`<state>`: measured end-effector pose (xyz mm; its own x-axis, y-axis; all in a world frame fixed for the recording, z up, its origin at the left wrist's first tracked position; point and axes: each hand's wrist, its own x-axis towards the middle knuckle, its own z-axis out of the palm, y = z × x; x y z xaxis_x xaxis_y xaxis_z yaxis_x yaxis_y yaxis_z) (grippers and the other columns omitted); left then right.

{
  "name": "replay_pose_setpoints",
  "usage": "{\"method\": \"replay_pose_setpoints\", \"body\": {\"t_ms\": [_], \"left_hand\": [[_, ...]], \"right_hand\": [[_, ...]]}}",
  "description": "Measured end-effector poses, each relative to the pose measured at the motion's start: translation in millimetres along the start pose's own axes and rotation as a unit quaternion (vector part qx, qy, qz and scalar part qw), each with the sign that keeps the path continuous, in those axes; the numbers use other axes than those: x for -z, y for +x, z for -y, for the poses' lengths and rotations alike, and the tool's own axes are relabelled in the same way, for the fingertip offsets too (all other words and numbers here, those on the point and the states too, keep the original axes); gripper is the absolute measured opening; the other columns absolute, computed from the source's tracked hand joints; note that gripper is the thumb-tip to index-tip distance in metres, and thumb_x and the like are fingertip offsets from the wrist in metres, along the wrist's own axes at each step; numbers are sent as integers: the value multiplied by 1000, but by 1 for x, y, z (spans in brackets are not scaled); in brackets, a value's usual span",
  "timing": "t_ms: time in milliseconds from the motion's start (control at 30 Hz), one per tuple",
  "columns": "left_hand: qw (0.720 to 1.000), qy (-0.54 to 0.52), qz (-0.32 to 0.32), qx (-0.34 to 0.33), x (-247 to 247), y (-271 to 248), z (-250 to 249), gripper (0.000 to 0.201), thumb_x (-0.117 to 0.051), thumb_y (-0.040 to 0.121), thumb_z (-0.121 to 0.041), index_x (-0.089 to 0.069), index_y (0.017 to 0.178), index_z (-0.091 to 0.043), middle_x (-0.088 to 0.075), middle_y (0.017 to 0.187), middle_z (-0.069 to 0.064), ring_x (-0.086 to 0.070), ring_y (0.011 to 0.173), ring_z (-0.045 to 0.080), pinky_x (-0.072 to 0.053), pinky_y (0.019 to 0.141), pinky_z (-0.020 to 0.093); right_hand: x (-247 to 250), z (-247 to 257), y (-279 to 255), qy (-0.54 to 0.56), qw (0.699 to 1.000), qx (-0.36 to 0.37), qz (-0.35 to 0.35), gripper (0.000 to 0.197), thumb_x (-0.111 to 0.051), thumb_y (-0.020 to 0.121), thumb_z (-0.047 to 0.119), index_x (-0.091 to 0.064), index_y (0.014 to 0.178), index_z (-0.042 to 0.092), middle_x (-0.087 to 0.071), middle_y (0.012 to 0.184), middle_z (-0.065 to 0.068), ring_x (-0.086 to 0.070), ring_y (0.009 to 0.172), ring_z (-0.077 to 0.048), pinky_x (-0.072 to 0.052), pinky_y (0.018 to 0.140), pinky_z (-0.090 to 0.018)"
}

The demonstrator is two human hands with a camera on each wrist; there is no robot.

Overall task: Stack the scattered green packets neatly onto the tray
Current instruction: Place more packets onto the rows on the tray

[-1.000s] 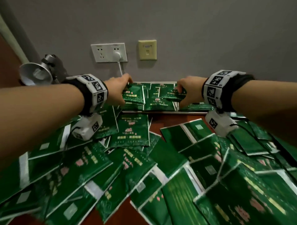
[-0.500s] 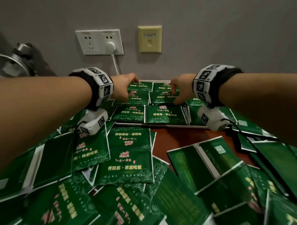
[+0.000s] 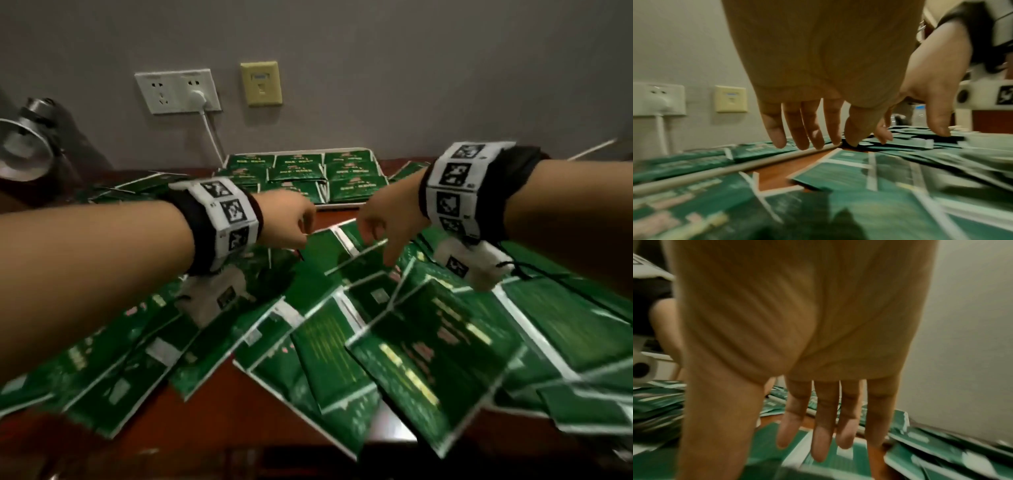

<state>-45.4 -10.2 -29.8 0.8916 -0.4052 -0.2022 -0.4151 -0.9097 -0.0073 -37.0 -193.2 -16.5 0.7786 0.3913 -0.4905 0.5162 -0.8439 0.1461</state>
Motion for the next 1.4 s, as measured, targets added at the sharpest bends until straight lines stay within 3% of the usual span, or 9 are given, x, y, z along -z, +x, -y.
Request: {"method": "replay_pose_setpoints", "body": {"t_ms": [100,267,433,767,933,1033,1133,1300,1400], "left_hand": [[998,-44,23,-33,-30,-28,-51,26,-64,89,-35,-65,107,-16,-66,106,2,-58,90,19,-45,75,25],[991,-129,39,-12,-59,-49,-108,68,-69,79,-56,-53,128,-12,-60,120,3,-58,106,20,-47,89,28],[982,-186,16,22,-65,-48,-133,89,-81,71,-47,-39,141,-12,-52,135,6,-53,119,22,-45,94,29],[963,-246,22,112,-52,-55,-119,31,-79,77,-42,-60,84,-19,-69,96,3,-67,88,19,-55,80,30],[904,-389,-84,156,-53,-64,-92,23,-74,84,-33,-73,77,-11,-67,68,1,-62,61,15,-57,67,30],[831,-517,-159,129,-50,-68,-83,17,-68,90,-25,-70,76,-15,-68,72,3,-65,66,19,-56,63,33],[784,-575,-226,67,-39,-74,-80,17,-64,92,-21,-67,77,-15,-67,77,4,-64,74,19,-54,75,35],[768,-579,-273,40,-26,-85,-77,10,-68,89,-18,-64,87,-8,-67,91,-1,-66,81,16,-58,79,36],[777,-539,-315,81,-28,-86,-66,17,-69,88,-20,-59,78,-11,-69,85,7,-69,77,21,-60,68,35]], "right_hand": [[-42,10,-42,-17,999,-4,28,63,-80,69,51,-54,121,27,-56,121,2,-56,105,-18,-48,87,-31],[-85,14,-82,-14,993,-99,-62,101,-76,57,70,-35,136,22,-43,129,-5,-49,114,-23,-43,81,-33],[-106,12,-99,49,982,-165,-81,100,-68,69,70,-35,133,2,-61,116,-7,-61,99,-23,-48,76,-29],[-109,17,-102,165,968,-117,-149,75,-62,81,63,-41,133,13,-61,119,-3,-57,99,-20,-48,83,-31],[-99,26,-101,201,963,-100,-151,87,-59,79,68,-33,142,14,-55,132,-4,-56,108,-20,-48,91,-33],[-96,34,-95,241,956,-82,-148,98,-59,74,73,-27,144,12,-53,133,-4,-57,113,-21,-48,97,-37],[-88,42,-92,282,943,-43,-174,73,-66,78,61,-41,131,17,-61,111,5,-61,94,-12,-52,82,-30],[-71,42,-96,281,930,0,-237,14,-65,90,33,-60,102,28,-67,83,11,-59,64,-1,-44,56,-18],[-71,37,-98,239,956,-6,-169,34,-71,83,36,-59,114,29,-68,105,11,-62,86,-4,-50,76,-24]]}}
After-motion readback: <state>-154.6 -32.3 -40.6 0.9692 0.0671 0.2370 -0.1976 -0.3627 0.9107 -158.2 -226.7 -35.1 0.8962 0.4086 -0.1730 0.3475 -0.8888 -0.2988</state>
